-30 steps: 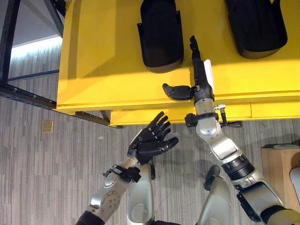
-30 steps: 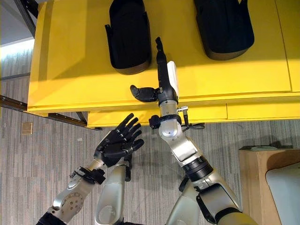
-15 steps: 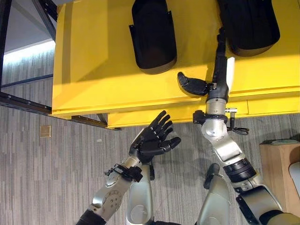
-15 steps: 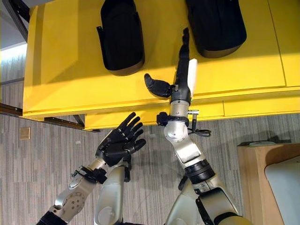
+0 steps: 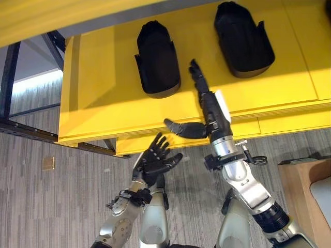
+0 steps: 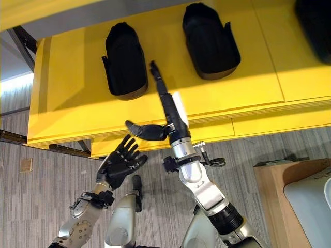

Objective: Move parts from the plastic box to the shelf.

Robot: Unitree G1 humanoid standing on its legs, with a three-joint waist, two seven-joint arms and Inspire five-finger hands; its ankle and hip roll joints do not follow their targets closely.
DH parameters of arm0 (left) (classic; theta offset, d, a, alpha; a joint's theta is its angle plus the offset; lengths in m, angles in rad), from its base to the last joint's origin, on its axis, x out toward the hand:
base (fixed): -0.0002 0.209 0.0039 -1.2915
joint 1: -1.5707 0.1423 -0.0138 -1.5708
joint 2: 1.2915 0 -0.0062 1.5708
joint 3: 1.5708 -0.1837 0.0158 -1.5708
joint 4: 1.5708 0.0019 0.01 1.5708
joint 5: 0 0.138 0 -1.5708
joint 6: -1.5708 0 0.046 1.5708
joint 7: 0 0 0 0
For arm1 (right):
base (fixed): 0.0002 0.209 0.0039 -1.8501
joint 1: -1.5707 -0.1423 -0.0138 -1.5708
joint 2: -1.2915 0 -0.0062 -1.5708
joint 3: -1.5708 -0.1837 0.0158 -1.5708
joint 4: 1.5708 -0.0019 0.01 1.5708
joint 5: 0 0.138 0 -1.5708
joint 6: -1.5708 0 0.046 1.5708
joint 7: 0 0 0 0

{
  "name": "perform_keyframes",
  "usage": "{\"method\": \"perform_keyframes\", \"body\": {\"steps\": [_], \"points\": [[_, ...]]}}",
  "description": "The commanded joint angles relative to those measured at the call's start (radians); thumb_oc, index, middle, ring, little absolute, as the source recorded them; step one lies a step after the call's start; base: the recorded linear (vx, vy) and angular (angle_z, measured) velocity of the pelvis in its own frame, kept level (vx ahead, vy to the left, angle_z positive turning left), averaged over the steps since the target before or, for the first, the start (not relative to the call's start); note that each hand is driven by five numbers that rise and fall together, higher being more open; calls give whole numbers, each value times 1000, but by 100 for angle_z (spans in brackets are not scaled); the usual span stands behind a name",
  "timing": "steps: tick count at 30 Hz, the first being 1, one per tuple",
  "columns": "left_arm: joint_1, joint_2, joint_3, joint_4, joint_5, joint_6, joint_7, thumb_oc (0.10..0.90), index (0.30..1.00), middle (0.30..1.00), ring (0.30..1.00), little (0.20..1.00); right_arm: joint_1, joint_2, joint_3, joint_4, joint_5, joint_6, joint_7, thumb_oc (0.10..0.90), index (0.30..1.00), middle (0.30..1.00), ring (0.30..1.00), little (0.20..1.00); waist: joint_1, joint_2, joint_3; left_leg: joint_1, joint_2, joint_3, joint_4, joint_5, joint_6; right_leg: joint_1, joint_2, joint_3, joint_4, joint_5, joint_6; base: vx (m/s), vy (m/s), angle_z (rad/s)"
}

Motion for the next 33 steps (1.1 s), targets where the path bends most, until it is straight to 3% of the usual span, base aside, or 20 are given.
{"method": "perform_keyframes", "body": {"steps": [1, 3, 6, 9, 12, 16, 21, 23, 25, 28, 29, 30, 33], "points": [[4, 45, 36, -131, 37, -91, -18, 900, 1000, 1000, 1000, 1000, -122, 32, -39, -96, 6, -4, 75, 900, 1000, 1000, 1000, 1000, 23, -20, -97, 39, -13, -2, 24, -81, 18, 90, 78, -52, -70, -21, -103, 58, -253, 8], [31, 39, 55, -119, 62, -83, -27, 900, 1000, 1000, 1000, 1000, -125, -5, -34, -89, 14, 1, 53, 900, 1000, 1000, 1000, 1000, 37, -29, -121, 62, 14, -20, -10, -52, 6, 118, 88, -61, -78, -32, -111, 56, -282, 18], [74, 36, 84, -98, 76, -93, -71, 900, 1000, 1000, 1000, 1000, -120, -51, -63, -54, 45, 12, 38, 900, 1000, 1000, 1000, 1000, 44, -53, -164, 102, 73, -30, -87, 45, -26, 159, 101, -77, -115, -36, -117, 50, -199, 12], [77, 20, 75, -59, 99, -111, -126, 900, 1000, 1000, 1000, 1000, -89, -81, -87, -30, 37, 8, 11, 900, 1000, 1000, 1000, 1000, 27, -67, -181, 99, 85, 0, -72, 75, -31, 193, 105, -100, -172, -21, -126, -56, -95, 6], [76, 6, 60, -27, 103, -126, -151, 900, 1000, 1000, 1000, 1000, 20, -133, -134, -18, 19, -42, -12, 900, 1000, 1000, 1000, 1000, -12, -79, -206, 114, 14, 23, -20, -11, -12, 219, 105, -87, -248, 7, -117, -55, -13, 15], [95, 4, 42, -29, 100, -66, -299, 900, 1000, 1000, 1000, 1000, 229, -170, -214, -15, -40, -62, -39, 900, 1000, 1000, 1000, 1000, -73, -87, -242, 147, -74, 84, 24, -122, 28, 257, 102, -51, -348, 68, -88, -34, 97, 31], [110, 48, 59, -45, 77, -40, -360, 900, 1000, 1000, 1000, 1000, 412, -179, -335, 16, -85, -142, -81, 900, 1000, 1000, 1000, 1000, -139, -105, -285, 212, -142, 107, -14, -195, 87, 273, 106, 27, -419, 134, -38, -7, 240, -13], [109, 58, 59, -46, 76, -26, -368, 900, 1000, 1000, 1000, 1000, 441, -180, -362, 22, -105, -151, -93, 900, 1000, 1000, 1000, 1000, -150, -113, -289, 230, -152, 116, -29, -202, 99, 274, 99, 46, -429, 151, -22, -1, 261, -28], [116, 76, 57, -47, 98, -22, -406, 900, 1000, 1000, 1000, 1000, 495, -174, -413, 29, -126, -174, -105, 900, 1000, 1000, 1000, 1000, -175, -132, -293, 259, -161, 148, -65, -205, 112, 274, 69, 74, -476, 208, 21, -32, 285, -32], [134, 95, 61, -51, 121, -26, -445, 900, 1000, 1000, 1000, 1000, 524, -173, -447, 25, -148, -201, -108, 900, 1000, 1000, 1000, 1000, -174, -151, -292, 274, -163, 195, -84, -212, 115, 264, 36, 43, -494, 274, 47, -81, 127, -24], [140, 105, 61, -54, 129, -34, -455, 900, 1000, 1000, 1000, 1000, 529, -177, -453, 24, -172, -217, -113, 900, 1000, 1000, 1000, 1000, -170, -158, -286, 284, -160, 224, -89, -220, 114, 259, 18, 4, -486, 300, 57, -209, 120, -38], [143, 125, 52, -55, 134, -55, -463, 900, 1000, 1000, 1000, 1000, 504, -201, -450, 35, -153, -220, -116, 900, 1000, 1000, 1000, 1000, -154, -164, -275, 309, -137, 301, -104, -246, 106, 232, -22, -95, -445, 344, 88, -280, 155, -81], [130, 154, 39, -41, 93, -72, -486, 900, 1000, 1000, 1000, 1000, 466, -222, -440, 95, -162, -234, -165, 900, 1000, 1000, 1000, 1000, -151, -157, -270, 300, -133, 322, -111, -240, 124, 208, -40, -86, -365, 341, 84, -213, 97, -131]]}}
